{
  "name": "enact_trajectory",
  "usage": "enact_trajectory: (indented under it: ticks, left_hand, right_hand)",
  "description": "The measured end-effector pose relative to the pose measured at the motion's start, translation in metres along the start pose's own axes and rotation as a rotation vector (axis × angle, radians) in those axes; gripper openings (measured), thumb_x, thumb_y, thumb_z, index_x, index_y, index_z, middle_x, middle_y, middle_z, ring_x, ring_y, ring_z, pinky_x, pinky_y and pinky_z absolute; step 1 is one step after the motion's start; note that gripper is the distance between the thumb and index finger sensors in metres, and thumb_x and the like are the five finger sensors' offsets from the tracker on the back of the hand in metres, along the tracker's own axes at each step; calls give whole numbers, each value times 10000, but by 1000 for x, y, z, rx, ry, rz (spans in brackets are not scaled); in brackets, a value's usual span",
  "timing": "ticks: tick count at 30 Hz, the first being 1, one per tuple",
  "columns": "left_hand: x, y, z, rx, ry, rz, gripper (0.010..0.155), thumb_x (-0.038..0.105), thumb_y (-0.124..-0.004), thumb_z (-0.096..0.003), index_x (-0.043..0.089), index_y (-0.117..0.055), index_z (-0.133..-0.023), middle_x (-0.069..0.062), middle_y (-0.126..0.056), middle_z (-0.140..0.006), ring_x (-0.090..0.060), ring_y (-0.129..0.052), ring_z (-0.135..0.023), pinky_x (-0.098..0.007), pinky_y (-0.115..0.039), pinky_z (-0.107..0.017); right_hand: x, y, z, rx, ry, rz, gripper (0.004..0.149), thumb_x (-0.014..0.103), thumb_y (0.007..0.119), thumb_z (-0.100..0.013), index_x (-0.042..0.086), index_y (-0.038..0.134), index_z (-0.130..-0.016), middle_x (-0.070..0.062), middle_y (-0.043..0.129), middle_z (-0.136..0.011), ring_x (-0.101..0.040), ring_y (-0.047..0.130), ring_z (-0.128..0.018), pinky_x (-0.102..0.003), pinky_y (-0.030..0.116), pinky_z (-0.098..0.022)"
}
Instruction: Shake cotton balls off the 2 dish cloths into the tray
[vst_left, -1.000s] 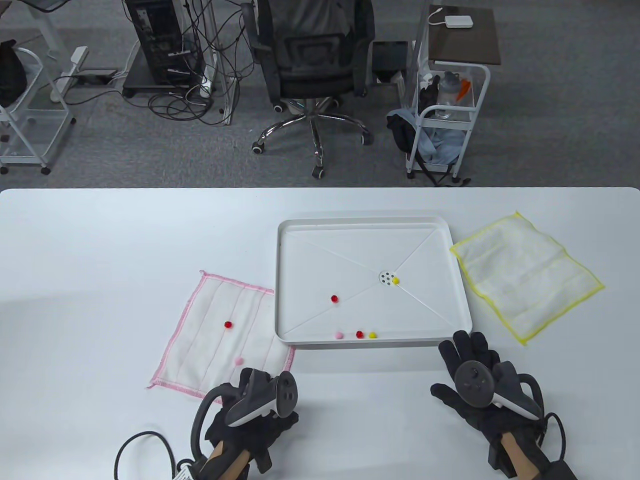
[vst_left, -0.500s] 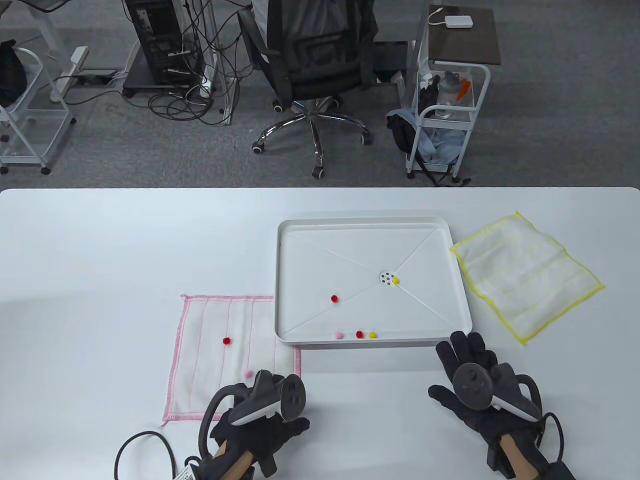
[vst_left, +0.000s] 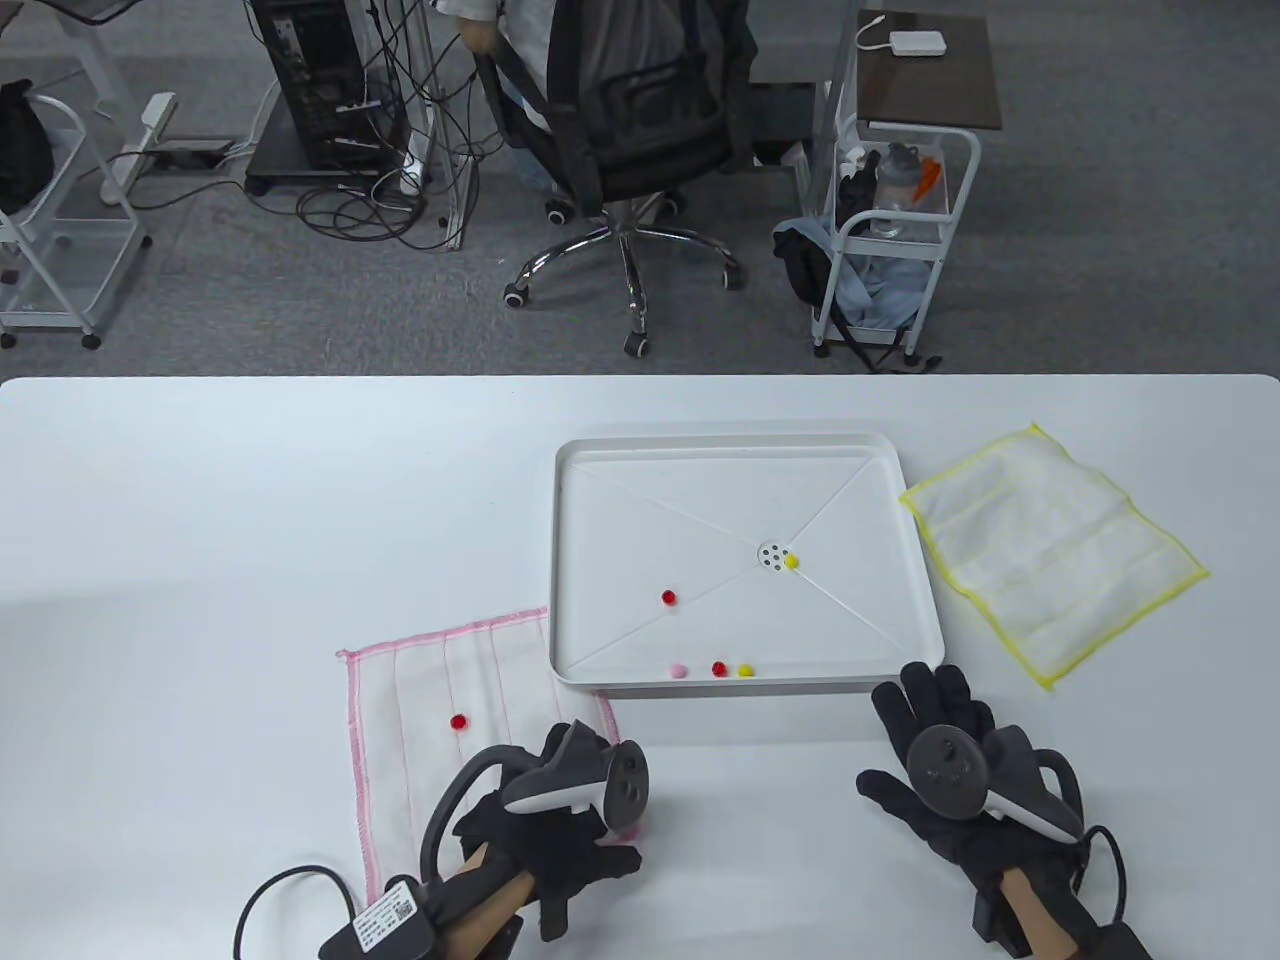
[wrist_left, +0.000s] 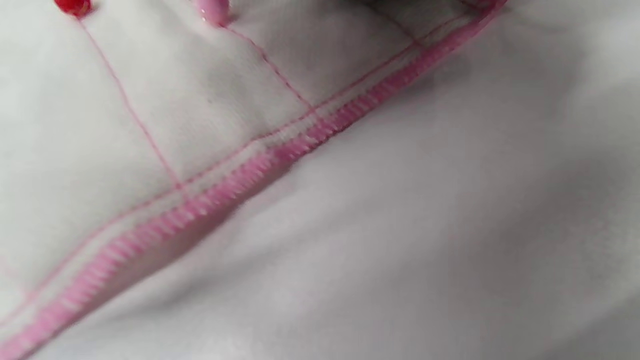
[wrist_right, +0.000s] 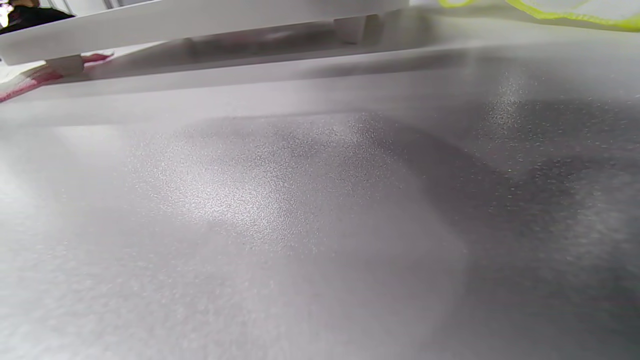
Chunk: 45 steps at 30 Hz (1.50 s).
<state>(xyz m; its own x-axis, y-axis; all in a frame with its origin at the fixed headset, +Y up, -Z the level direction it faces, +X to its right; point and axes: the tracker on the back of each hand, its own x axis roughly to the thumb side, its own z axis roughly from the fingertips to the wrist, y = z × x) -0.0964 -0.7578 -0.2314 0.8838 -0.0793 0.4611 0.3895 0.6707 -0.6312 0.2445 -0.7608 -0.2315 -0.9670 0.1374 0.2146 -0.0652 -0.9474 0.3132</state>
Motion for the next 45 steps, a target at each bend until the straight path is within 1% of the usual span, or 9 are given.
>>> enact_trajectory:
  ticks: [7,11,15,16,22,27,32,40,45]
  left_hand:
    - [11,11,-12,-31,-13,-31,750,721,-460,-478,407,-167,-1094,13,49,-1127,-312,38,-1019,-623,-234,-791]
    - [17,16,-19,-46,-38,-2,772,725,-449,-479,388,-130,-1096,3,72,-1121,-313,54,-1015,-622,-216,-786]
    - [24,19,-25,-72,-30,-21,787,729,-443,-479,380,-71,-1079,-9,88,-1117,-322,59,-1013,-624,-216,-786]
    - [26,19,-27,-77,-29,-21,790,729,-440,-480,377,-58,-1075,-38,92,-1115,-325,60,-1012,-625,-215,-786]
    - [37,24,-32,-104,-31,3,818,732,-422,-481,335,-14,-1068,-47,107,-1108,-344,52,-1012,-626,-230,-788]
    - [42,32,-33,-121,-27,69,806,721,-420,-486,330,-51,-1086,-46,96,-1111,-352,37,-1017,-623,-241,-789]
    - [53,34,-36,-142,-14,42,822,719,-411,-489,305,-4,-1071,-52,115,-1101,-349,53,-1008,-612,-231,-790]
    - [76,40,-42,-133,-32,26,826,715,-406,-491,294,21,-1059,-58,127,-1093,-352,59,-1003,-608,-230,-791]
    - [85,49,-46,-112,-38,63,808,706,-416,-496,296,-34,-1078,-52,101,-1105,-348,44,-1010,-609,-236,-791]
  right_hand:
    - [-1,0,0,-7,-4,-4,793,617,498,-496,279,44,-1052,-20,-145,-1079,-310,-164,-942,-558,125,-755]
    - [-3,0,0,-11,1,-17,794,616,500,-496,280,44,-1052,-20,-145,-1079,-308,-165,-943,-557,124,-755]
    - [-8,0,-1,-7,12,-39,794,614,502,-495,281,45,-1052,-17,-145,-1079,-305,-166,-943,-557,121,-755]
    - [-9,0,-1,-5,16,-44,794,614,502,-495,281,44,-1052,-14,-145,-1079,-306,-167,-942,-556,119,-755]
    - [-14,0,-2,-3,25,-65,793,613,504,-496,283,45,-1051,-15,-146,-1078,-304,-169,-942,-556,116,-754]
    - [-15,0,-2,-8,25,-71,793,613,505,-496,282,47,-1052,-16,-147,-1079,-302,-169,-942,-556,115,-754]
    - [-15,0,-2,-8,25,-73,791,613,505,-496,286,46,-1051,-16,-147,-1078,-303,-169,-942,-556,116,-755]
    - [-18,-1,-2,-9,36,-87,792,613,506,-495,285,46,-1051,-14,-146,-1078,-303,-169,-942,-555,115,-755]
    - [-25,-2,-3,-5,54,-120,792,613,505,-496,283,48,-1052,-12,-147,-1078,-301,-170,-942,-555,115,-755]
